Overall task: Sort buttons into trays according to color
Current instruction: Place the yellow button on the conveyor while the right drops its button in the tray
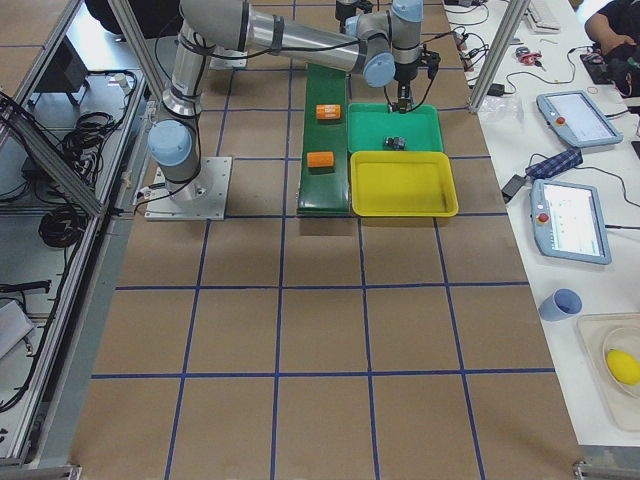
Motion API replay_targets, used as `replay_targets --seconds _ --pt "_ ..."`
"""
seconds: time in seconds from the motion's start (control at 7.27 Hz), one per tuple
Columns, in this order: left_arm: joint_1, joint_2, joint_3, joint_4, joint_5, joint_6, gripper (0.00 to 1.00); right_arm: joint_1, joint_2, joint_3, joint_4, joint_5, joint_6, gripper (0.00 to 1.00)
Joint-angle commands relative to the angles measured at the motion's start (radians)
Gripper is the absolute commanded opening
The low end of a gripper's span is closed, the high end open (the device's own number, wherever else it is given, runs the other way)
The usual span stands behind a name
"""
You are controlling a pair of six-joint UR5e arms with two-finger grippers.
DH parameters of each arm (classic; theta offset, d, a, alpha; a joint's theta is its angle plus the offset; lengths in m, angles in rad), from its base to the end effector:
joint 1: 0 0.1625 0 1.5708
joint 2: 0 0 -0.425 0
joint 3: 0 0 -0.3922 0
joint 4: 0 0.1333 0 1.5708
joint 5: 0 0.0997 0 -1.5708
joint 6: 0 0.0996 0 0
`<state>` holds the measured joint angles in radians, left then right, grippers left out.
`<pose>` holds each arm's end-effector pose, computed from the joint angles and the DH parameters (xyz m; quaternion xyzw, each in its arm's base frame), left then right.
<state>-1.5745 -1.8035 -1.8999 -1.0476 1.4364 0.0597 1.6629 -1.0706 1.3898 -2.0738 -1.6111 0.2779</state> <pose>-0.1486 -0.5252 0.2646 -0.0303 -0.9971 -0.0174 0.0676 0.1924 -0.6776 0.3327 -0.0942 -0.9911 0.0939 0.0028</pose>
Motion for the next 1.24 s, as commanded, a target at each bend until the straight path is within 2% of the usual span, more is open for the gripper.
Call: replay_targets --seconds 0.0,0.28,0.41,0.55,0.83,0.96,1.1 --pt "-0.009 0.007 -0.02 -0.003 -0.001 -0.005 0.0 0.004 0.084 -0.015 -0.104 0.007 0.006 0.0" --pt "-0.009 0.015 -0.06 0.015 -0.005 -0.004 0.03 0.017 0.118 -0.012 -0.106 0.032 0.004 0.0" --pt "-0.012 0.006 -0.06 0.009 -0.004 -0.047 0.31 0.018 0.133 -0.006 -0.132 0.034 0.004 0.0" --pt "-0.015 -0.003 -0.059 0.011 -0.001 -0.104 0.52 0.024 0.142 -0.006 -0.134 0.034 0.004 0.0" --pt "-0.018 0.004 -0.062 0.011 -0.004 -0.104 1.0 0.028 0.143 -0.006 -0.134 0.037 0.004 0.0" --pt "-0.015 0.028 -0.039 0.001 -0.002 -0.095 1.0 0.028 0.143 -0.005 -0.134 0.062 0.004 0.11" --pt "-0.001 0.042 0.017 -0.035 -0.004 -0.087 1.0 0.028 0.143 -0.005 -0.134 0.065 0.004 0.51"
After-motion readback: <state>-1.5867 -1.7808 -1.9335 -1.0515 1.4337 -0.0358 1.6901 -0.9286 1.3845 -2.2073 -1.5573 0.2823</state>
